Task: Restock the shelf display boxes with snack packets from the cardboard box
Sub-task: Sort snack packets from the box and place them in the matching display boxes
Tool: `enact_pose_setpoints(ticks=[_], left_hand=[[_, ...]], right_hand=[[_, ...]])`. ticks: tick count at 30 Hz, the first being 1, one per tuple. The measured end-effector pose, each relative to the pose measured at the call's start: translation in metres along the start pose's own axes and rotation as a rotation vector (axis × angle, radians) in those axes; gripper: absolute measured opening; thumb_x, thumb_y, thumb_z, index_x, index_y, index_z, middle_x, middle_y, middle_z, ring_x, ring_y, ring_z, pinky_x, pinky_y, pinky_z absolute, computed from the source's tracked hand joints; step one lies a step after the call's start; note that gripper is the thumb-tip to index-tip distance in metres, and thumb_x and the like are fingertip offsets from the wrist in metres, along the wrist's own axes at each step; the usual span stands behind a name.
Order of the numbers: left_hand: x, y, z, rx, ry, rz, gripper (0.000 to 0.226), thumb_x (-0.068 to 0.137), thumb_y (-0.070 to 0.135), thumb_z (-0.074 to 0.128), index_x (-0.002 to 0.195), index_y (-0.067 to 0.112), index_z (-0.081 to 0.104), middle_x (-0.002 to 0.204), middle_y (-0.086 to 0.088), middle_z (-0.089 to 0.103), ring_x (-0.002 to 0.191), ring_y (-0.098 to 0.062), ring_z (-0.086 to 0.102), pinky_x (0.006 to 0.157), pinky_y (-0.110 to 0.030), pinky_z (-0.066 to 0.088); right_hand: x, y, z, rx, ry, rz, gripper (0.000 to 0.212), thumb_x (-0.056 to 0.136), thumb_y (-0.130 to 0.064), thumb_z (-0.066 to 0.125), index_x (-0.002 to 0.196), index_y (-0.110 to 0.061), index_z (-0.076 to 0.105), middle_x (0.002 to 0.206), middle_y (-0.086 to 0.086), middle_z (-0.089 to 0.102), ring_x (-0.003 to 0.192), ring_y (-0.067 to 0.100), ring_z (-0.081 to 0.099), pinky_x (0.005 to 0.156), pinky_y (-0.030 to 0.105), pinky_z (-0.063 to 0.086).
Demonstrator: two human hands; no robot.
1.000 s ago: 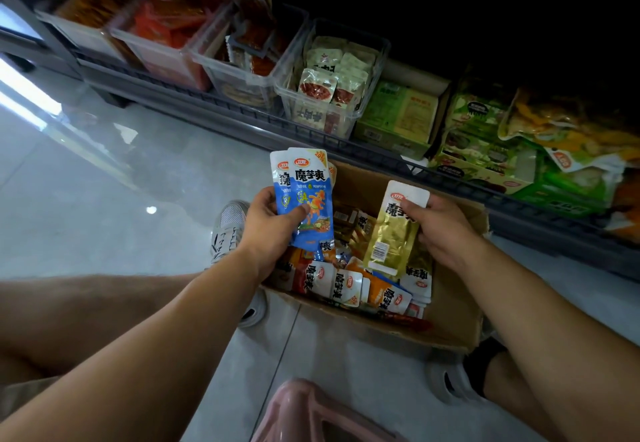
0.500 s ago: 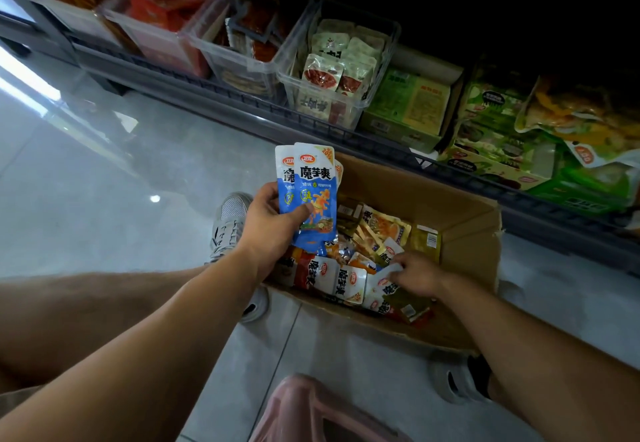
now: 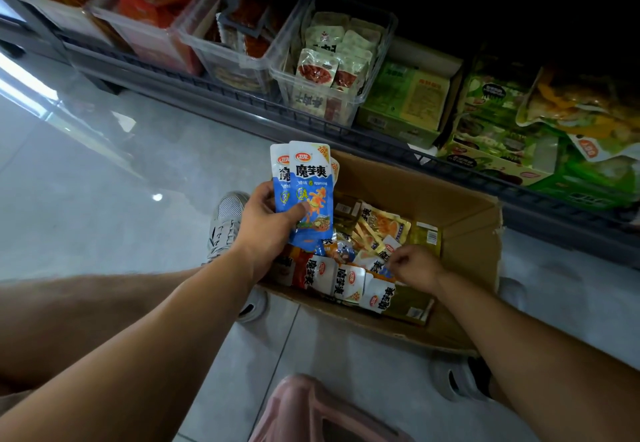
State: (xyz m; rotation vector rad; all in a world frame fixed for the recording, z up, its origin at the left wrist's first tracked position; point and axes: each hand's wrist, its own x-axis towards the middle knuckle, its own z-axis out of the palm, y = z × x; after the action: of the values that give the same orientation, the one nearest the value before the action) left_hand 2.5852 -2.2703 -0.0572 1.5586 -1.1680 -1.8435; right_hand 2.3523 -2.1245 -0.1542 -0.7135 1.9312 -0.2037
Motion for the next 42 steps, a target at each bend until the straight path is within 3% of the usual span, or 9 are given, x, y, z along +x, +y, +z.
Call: enact_pose_setpoints(ticks=[2,7,11,16,21,27,30,32,42], left_hand=[[-0.002,0.0,-0.001,-0.012,-0.006,-0.003,0.039,0.091,0.003,0.073,0.126,0.009,0.056,0.111,-0.004,0.075,0.085,-0.012,0.077,0.06,-0.024,0.06],[-0.005,0.003,-0.002,-0.072,-0.009,-0.012,0.041,0.091,0.002,0.073,0.128,0.006,0.055,0.113,-0.011,0.076,0.093,-0.024,0.078,0.074,-0.039,0.065],[-0.007,0.006,0.0,-0.153,-0.068,-0.049,0.039,0.095,0.001,0.068,0.13,0.005,0.054,0.115,-0.014,0.075,0.099,-0.033,0.076,0.082,-0.049,0.064],[-0.009,0.01,0.006,-0.237,-0.157,-0.078,0.033,0.099,0.006,0.062,0.131,0.002,0.055,0.122,-0.022,0.072,0.111,-0.042,0.07,0.095,-0.057,0.057],[-0.007,0.01,-0.001,-0.131,-0.135,-0.015,0.037,0.09,0.002,0.074,0.121,0.011,0.057,0.114,-0.012,0.076,0.1,-0.03,0.076,0.083,-0.047,0.063],[0.0,0.01,-0.01,-0.097,-0.046,-0.005,0.042,0.087,0.005,0.078,0.122,0.013,0.057,0.11,-0.008,0.077,0.089,-0.023,0.078,0.068,-0.034,0.064],[0.002,0.008,-0.012,-0.08,-0.048,-0.004,0.041,0.087,0.006,0.079,0.12,0.016,0.058,0.108,-0.005,0.078,0.088,-0.021,0.078,0.067,-0.032,0.064],[0.004,0.007,-0.013,-0.075,-0.041,0.0,0.041,0.086,0.005,0.079,0.121,0.016,0.059,0.105,-0.003,0.079,0.088,-0.021,0.078,0.066,-0.031,0.063],[0.007,0.008,-0.011,-0.136,-0.029,-0.012,0.041,0.086,0.005,0.079,0.122,0.011,0.059,0.103,-0.004,0.08,0.091,-0.028,0.078,0.072,-0.04,0.065]], right_hand=[[-0.005,-0.01,-0.006,0.103,0.131,-0.047,0.023,0.096,-0.012,0.064,0.078,-0.026,0.065,0.125,0.012,0.067,0.111,0.023,0.062,0.089,0.029,0.048],[-0.025,-0.062,-0.038,0.471,0.4,-0.189,0.008,0.098,-0.023,0.064,0.09,-0.023,0.066,0.101,0.003,0.072,0.084,0.017,0.069,0.06,0.026,0.056],[-0.04,-0.108,-0.037,0.772,0.246,-0.265,0.01,0.092,-0.019,0.07,0.083,-0.019,0.071,0.087,0.004,0.077,0.085,0.024,0.071,0.085,0.047,0.057],[-0.049,-0.138,-0.011,0.681,0.144,-0.302,0.014,0.089,-0.019,0.076,0.094,-0.011,0.065,0.1,0.013,0.074,0.084,0.024,0.073,0.066,0.037,0.06],[-0.047,-0.142,-0.012,0.819,0.061,-0.274,0.014,0.094,-0.023,0.068,0.102,-0.011,0.067,0.094,0.006,0.076,0.077,0.016,0.072,0.063,0.029,0.059],[-0.006,-0.071,-0.001,0.229,0.104,-0.078,0.015,0.097,-0.013,0.063,0.109,-0.014,0.071,0.128,0.002,0.065,0.108,0.018,0.063,0.095,0.034,0.053],[0.008,-0.05,0.02,0.152,0.054,-0.07,0.022,0.095,-0.003,0.064,0.115,0.001,0.069,0.134,0.013,0.061,0.117,0.017,0.056,0.083,0.01,0.043],[0.021,-0.04,0.031,0.188,0.068,-0.061,0.021,0.094,0.001,0.064,0.113,0.006,0.068,0.138,0.016,0.058,0.128,0.024,0.055,0.084,0.012,0.041],[0.049,-0.021,0.044,0.152,-0.002,-0.074,0.012,0.088,-0.011,0.075,0.088,-0.015,0.064,0.106,0.005,0.065,0.102,0.022,0.062,0.086,0.028,0.048]])
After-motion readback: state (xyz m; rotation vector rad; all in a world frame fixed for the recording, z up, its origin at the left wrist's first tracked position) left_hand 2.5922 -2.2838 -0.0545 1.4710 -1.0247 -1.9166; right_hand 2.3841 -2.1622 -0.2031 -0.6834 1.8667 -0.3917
